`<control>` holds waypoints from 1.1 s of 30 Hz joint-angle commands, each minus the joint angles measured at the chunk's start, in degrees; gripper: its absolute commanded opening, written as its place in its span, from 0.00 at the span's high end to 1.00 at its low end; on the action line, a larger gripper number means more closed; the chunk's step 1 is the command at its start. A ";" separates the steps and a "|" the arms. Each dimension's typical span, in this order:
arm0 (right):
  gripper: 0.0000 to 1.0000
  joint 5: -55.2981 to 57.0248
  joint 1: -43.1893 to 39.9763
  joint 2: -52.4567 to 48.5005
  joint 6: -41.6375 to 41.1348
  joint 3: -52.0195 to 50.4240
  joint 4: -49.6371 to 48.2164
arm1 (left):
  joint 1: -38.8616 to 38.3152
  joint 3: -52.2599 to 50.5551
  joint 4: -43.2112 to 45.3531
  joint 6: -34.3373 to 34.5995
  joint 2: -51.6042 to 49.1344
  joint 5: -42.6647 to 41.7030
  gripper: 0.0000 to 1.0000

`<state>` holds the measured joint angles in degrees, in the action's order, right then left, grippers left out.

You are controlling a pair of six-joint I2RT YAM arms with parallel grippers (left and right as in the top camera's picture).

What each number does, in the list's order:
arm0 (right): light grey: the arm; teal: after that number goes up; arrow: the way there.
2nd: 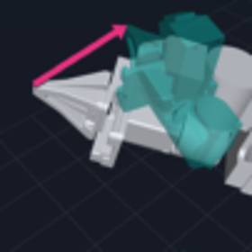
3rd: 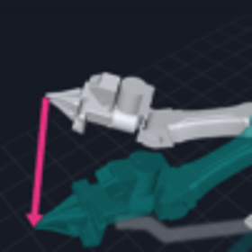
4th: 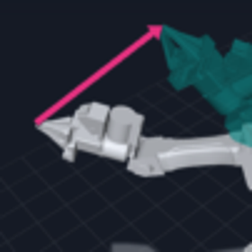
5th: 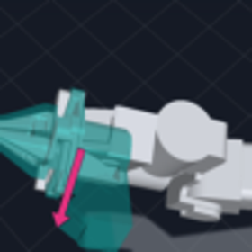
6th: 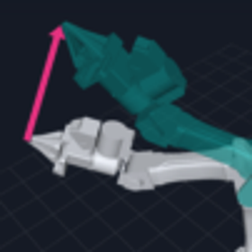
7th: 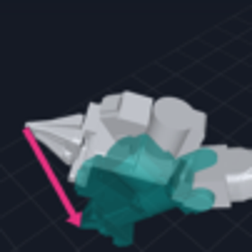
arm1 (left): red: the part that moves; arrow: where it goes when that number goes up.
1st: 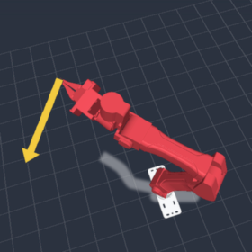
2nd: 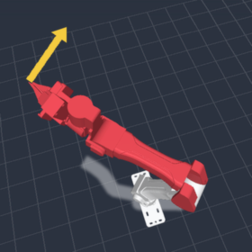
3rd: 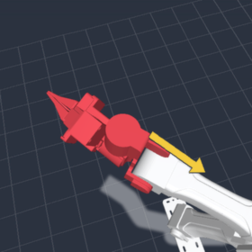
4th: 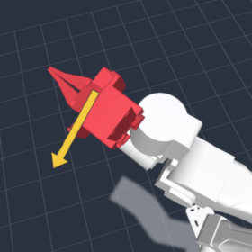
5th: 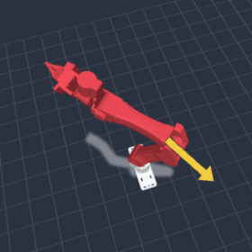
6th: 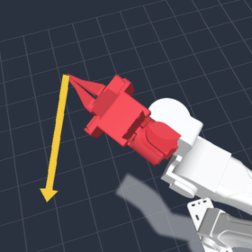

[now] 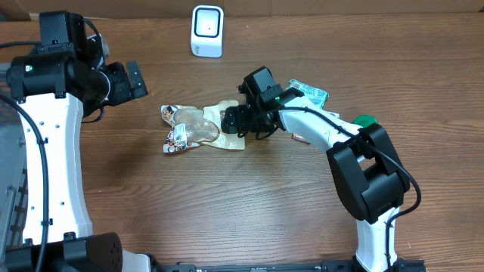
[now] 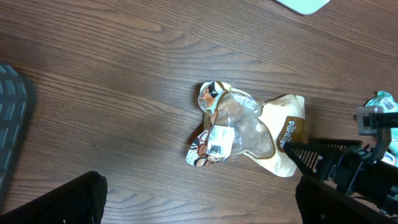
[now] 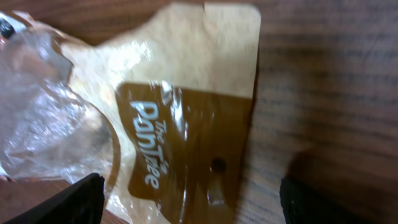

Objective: Scan the item barcode

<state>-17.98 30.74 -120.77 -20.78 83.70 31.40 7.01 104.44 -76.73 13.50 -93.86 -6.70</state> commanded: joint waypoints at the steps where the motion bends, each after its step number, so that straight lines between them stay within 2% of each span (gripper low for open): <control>1: 0.12 1.49 1.01 -0.66 0.17 2.54 -1.14 | 0.09 0.39 0.07 -0.42 0.85 -0.22 0.00; 10: 0.09 15.85 5.46 -1.01 -0.42 2.54 -5.31 | 0.11 0.39 0.07 -0.42 0.85 -0.22 0.00; 17: 0.09 15.85 7.30 -4.68 -0.68 2.54 -8.59 | 0.09 0.39 0.07 -0.42 0.85 -0.22 0.00; 20: 0.13 17.79 7.91 -6.78 -0.70 2.54 -9.35 | 0.11 0.39 0.07 -0.42 0.85 -0.22 0.00; 23: 0.21 22.82 8.74 -8.81 -0.66 2.54 -9.35 | 0.11 0.39 0.07 -0.42 0.85 -0.22 0.00; 27: 0.40 25.92 9.33 -9.62 -0.33 2.54 -8.41 | 0.09 0.39 0.07 -0.42 0.85 -0.22 0.00; 29: 0.53 25.88 9.49 -9.62 -0.17 2.54 -7.98 | 0.09 0.39 0.07 -0.42 0.85 -0.22 0.00; 33: 0.73 21.59 9.70 -9.27 0.22 3.02 -6.45 | 0.11 0.39 0.07 -0.42 0.85 -0.22 0.00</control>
<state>4.67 40.38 -126.89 -21.08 87.42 22.57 7.01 104.44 -76.73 13.50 -93.86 -6.70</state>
